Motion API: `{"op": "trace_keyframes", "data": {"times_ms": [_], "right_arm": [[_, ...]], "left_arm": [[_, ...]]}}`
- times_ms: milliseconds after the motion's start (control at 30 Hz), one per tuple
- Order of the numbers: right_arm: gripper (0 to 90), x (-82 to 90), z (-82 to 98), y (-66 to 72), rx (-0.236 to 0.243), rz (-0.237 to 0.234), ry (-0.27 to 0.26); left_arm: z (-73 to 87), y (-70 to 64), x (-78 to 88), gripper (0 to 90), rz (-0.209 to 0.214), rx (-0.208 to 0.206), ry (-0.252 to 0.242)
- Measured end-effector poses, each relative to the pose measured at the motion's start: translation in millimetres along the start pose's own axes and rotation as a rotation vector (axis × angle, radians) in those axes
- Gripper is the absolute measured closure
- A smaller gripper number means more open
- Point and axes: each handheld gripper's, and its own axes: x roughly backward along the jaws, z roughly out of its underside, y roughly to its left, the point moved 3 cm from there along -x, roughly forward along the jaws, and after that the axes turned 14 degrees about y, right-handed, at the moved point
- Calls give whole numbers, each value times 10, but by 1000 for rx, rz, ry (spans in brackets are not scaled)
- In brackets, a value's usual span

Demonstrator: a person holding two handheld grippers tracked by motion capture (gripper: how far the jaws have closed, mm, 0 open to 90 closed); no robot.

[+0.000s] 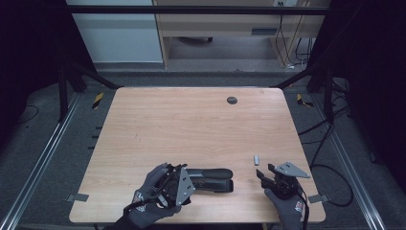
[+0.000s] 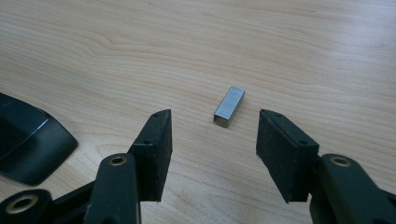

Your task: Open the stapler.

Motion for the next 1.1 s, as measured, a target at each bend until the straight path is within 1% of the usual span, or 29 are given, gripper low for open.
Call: {"op": "trace_keyframes", "data": {"times_ms": [167,233,267,400,533,767,900,1033,1100], "right_arm": [[460,2,0,-5,1,1,-1],[460,3,0,-5,0,1,-1],[460,4,1,-2,-2,-3,0],[460,4,1,-1,-1,-2,1],[460,3,2,-6,1,1,-1],[465,11,-3,3,-4,-8,-3],[468,8,-2,5,-2,-8,-2],[476,7,-1,5,0,-7,-2],[477,7,-2,8,2,-9,-5]], "left_arm": [[-32,-37,-10,332,-15,-12,-1],[-47,-55,-19,332,-21,-22,3],[-65,-74,-27,331,-29,-35,6],[-92,-112,-40,332,-38,-42,3],[-122,-152,-54,331,-53,-60,7],[-148,-193,-82,324,-61,-62,2],[-168,-211,-102,322,-67,-73,9],[-187,-250,-124,323,-88,-89,9],[-194,-266,-131,324,-91,-95,11]]}}
